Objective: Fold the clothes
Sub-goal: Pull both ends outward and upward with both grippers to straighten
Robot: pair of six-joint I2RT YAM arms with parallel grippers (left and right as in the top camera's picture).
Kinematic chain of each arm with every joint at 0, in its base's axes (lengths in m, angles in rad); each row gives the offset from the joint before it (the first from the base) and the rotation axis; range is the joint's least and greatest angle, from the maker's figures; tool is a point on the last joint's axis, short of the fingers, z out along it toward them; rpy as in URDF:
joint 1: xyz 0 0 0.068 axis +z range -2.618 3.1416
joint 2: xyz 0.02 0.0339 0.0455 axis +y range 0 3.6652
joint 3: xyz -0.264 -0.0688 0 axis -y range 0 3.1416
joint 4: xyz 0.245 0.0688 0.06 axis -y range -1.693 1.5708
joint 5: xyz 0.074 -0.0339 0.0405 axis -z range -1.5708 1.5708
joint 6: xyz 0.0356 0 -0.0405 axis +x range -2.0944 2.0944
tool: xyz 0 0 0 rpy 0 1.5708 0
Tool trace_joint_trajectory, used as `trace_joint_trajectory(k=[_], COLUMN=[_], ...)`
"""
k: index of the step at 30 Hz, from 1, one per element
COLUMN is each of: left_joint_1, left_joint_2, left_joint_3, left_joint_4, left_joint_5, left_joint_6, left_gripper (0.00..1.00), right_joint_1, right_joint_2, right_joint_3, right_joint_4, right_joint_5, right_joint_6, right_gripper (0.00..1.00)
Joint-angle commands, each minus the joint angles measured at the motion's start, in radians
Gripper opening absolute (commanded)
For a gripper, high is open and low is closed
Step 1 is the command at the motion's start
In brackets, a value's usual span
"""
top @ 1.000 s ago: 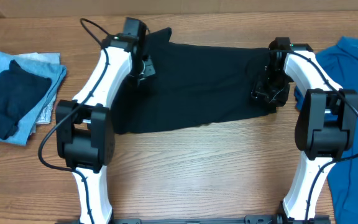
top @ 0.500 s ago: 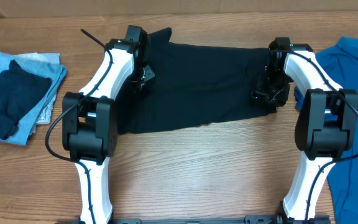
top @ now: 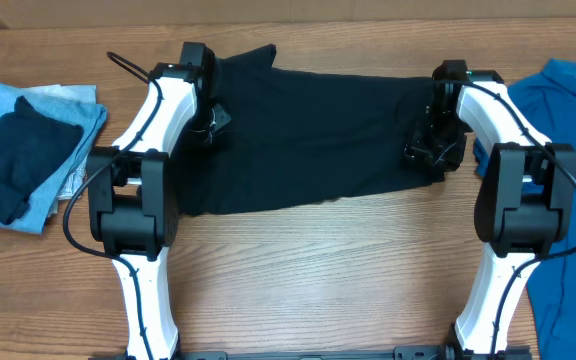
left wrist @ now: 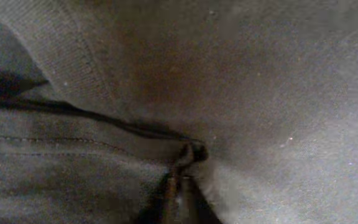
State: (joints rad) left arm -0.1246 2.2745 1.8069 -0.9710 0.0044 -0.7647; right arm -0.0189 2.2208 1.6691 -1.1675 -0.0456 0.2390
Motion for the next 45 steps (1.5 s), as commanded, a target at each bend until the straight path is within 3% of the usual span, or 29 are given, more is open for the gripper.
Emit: trace_joint_trajectory(k=[1, 5, 9, 15, 17, 19, 21, 24, 27, 30, 31, 33, 34, 37, 45], left_joint_1=[0.002, 0.0, 0.0, -0.008, -0.023, -0.045, -0.053, -0.047, -0.029, 0.005, 0.02, 0.032, 0.035, 0.035, 0.034], left_joint_2=[0.007, 0.006, 0.006, 0.007, 0.007, 0.007, 0.004, -0.001, -0.001, -0.001, -0.001, -0.001, -0.001, -0.001, 0.01], left_joint_3=[0.004, 0.108, 0.214, 0.227, 0.227, 0.227, 0.238, 0.313, 0.323, 0.315, 0.316, 0.325, 0.331, 0.351, 0.349], left_joint_4=[0.008, -0.016, -0.058, -0.021, -0.018, -0.011, -0.009, -0.157, -0.274, -0.322, -0.283, -0.169, -0.131, -0.043, 0.246], left_joint_5=[-0.007, 0.015, 0.016, 0.015, 0.015, 0.016, 0.015, -0.005, -0.116, -0.138, -0.119, 0.087, 0.142, 0.173, 0.166], left_joint_6=[-0.003, 0.07, 0.071, 0.116, 0.138, 0.192, 0.292, 0.298, 0.297, 0.298, 0.328, 0.568, 0.602, 0.602, 0.712], left_gripper=[0.04, 0.04, 0.04, 0.05, 0.18, 0.55, 0.71, 0.75, 0.8, 0.81, 0.8, 0.81, 0.83, 0.83, 0.94], right_joint_1=[-0.006, -0.006, -0.006, -0.006, -0.006, -0.006, -0.011, -0.012, -0.016, -0.016, -0.016, -0.016, -0.016, -0.016, -0.016], right_joint_2=[0.03, 0.03, 0.03, 0.03, 0.03, 0.03, 0.018, -0.035, -0.068, -0.069, -0.072, -0.072, -0.072, -0.072, -0.018], right_joint_3=[-0.014, -0.014, -0.014, -0.014, -0.014, -0.014, 0.024, 0.09, 0.12, 0.12, 0.129, 0.183, 0.211, 0.301, 0.333], right_joint_4=[0.029, 0.03, 0.033, 0.034, 0.034, 0.038, 0.03, 0.025, 0.006, -0.004, 0.036, 0.083, 0.077, 0.06, 0.296], right_joint_5=[0.011, 0.011, 0.011, 0.011, 0.011, 0.011, 0.011, 0.046, 0.152, 0.138, 0.119, 0.059, 0.039, 0.017, 0.029], right_joint_6=[-0.01, -0.01, -0.01, -0.01, -0.01, -0.01, -0.032, -0.086, -0.082, -0.082, -0.082, -0.083, -0.083, -0.083, -0.082], right_gripper=[0.62, 0.62, 0.62, 0.62, 0.62, 0.62, 0.61, 0.62, 0.62, 0.62, 0.63, 0.7, 0.7, 0.69, 0.72])
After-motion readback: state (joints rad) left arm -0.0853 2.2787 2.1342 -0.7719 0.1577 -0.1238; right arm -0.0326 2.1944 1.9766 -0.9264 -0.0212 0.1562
